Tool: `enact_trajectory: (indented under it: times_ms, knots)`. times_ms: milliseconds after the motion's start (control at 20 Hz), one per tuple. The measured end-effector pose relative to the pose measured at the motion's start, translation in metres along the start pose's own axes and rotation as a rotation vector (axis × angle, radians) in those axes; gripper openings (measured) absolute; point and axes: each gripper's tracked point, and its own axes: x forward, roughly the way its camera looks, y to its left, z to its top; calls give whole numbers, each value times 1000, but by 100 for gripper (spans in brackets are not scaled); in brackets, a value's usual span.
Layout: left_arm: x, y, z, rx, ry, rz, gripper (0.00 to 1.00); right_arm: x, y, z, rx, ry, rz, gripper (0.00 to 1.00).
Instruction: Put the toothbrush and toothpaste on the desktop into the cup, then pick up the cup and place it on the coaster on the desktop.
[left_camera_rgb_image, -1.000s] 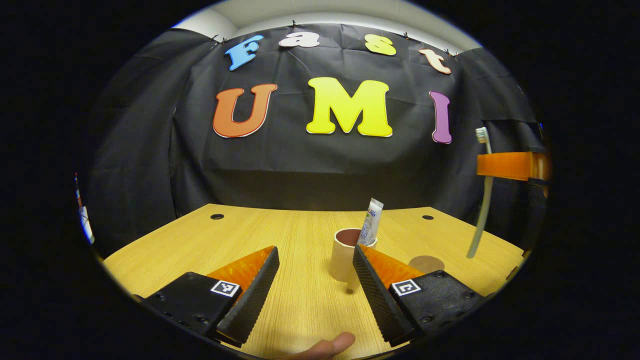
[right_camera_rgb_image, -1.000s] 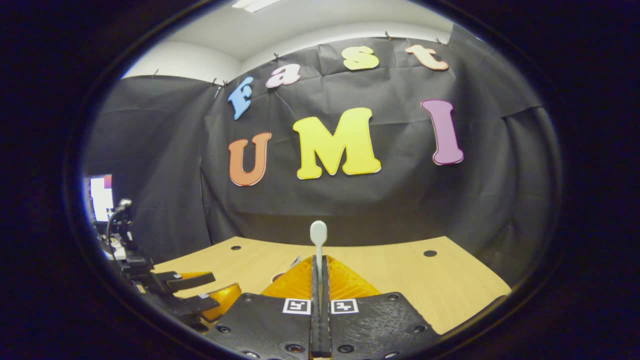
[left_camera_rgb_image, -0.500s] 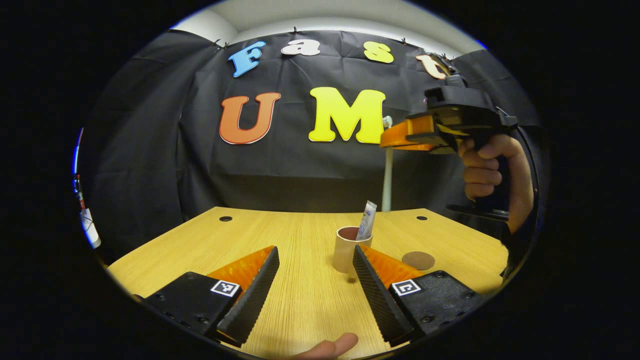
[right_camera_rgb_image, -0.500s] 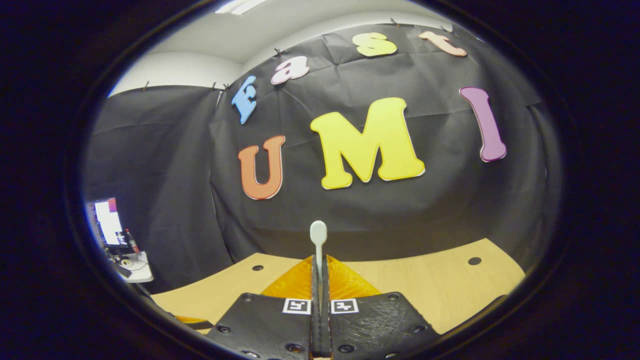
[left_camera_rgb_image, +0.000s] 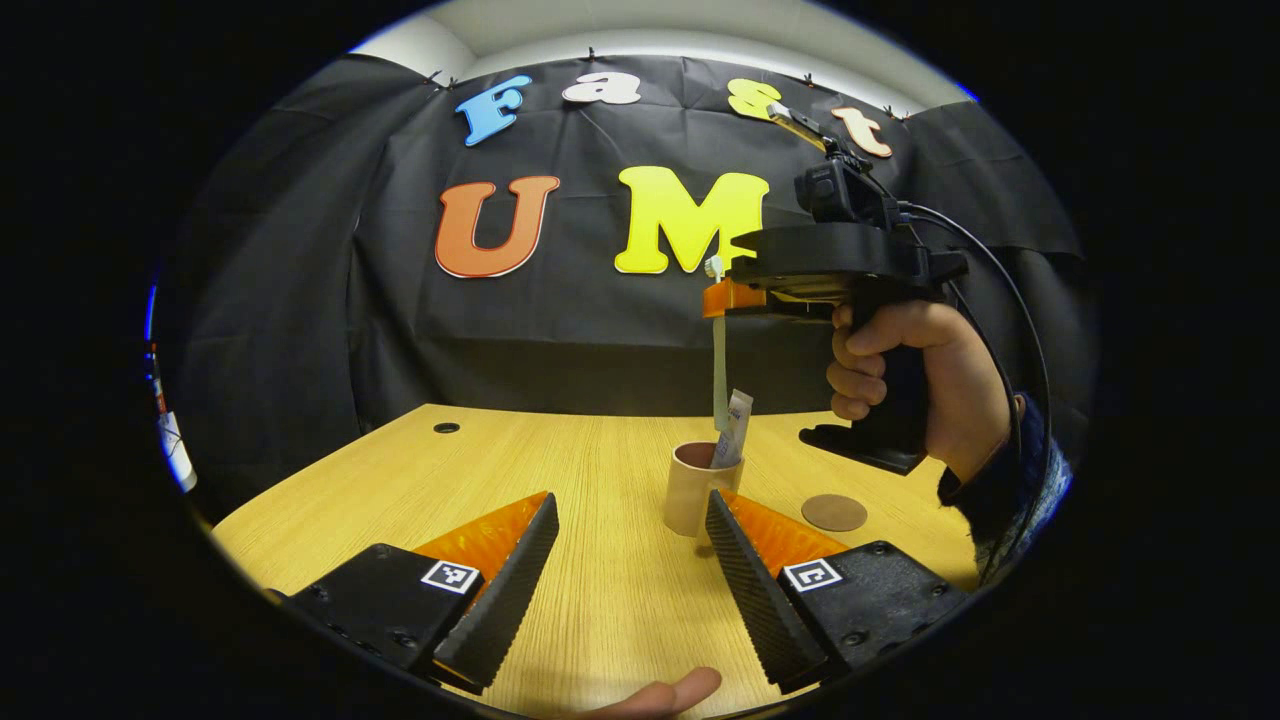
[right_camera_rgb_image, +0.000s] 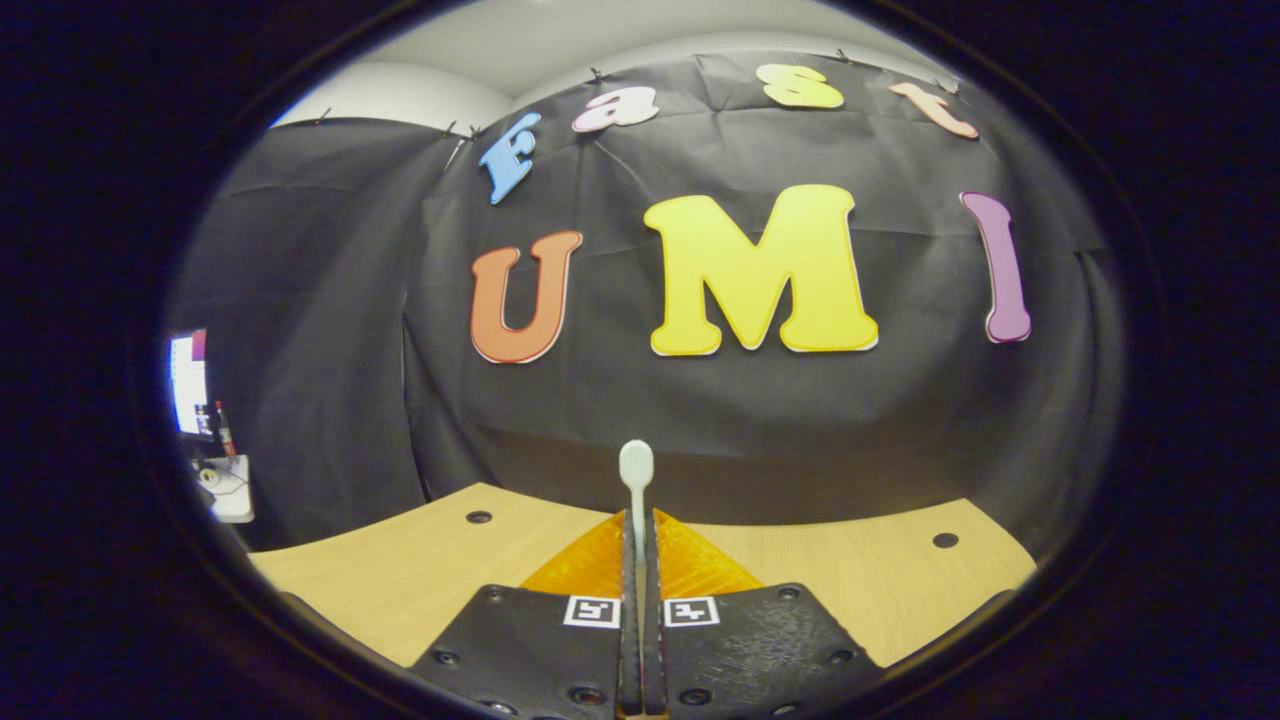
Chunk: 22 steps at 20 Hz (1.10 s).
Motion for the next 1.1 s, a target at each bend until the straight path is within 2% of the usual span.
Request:
enact_trajectory:
  times_ms: [150,350,400,450,550,600,700,750,900,1100]
  knots:
    - [1,1,-3,-6,0,-3,95,-1,3,0,-14,-7,5,1]
    - [6,6,-10,-25,27,7,95,-5,0,-4,4,7,5,7]
    - [9,8,-12,-28,32,9,95,-8,2,-5,9,3,13,18]
    - [11,8,-13,-32,36,7,95,-9,1,-3,0,-5,9,24]
    - [12,8,-17,-42,46,6,95,-11,-10,-3,-46,-9,-34,46]
    - [11,6,-20,-48,52,3,94,-11,-12,-4,-65,-11,-49,66]
    - [13,5,-22,-50,59,3,95,-16,-10,-2,-75,-19,-49,81]
    - [14,5,-22,-49,60,5,95,-19,-10,-1,-71,-24,-46,82]
    - [14,-2,-25,-41,78,-4,95,-32,-14,4,-52,-35,-49,93]
    - [22,-8,-17,-25,73,-7,95,-54,-26,15,-31,-64,-54,94]
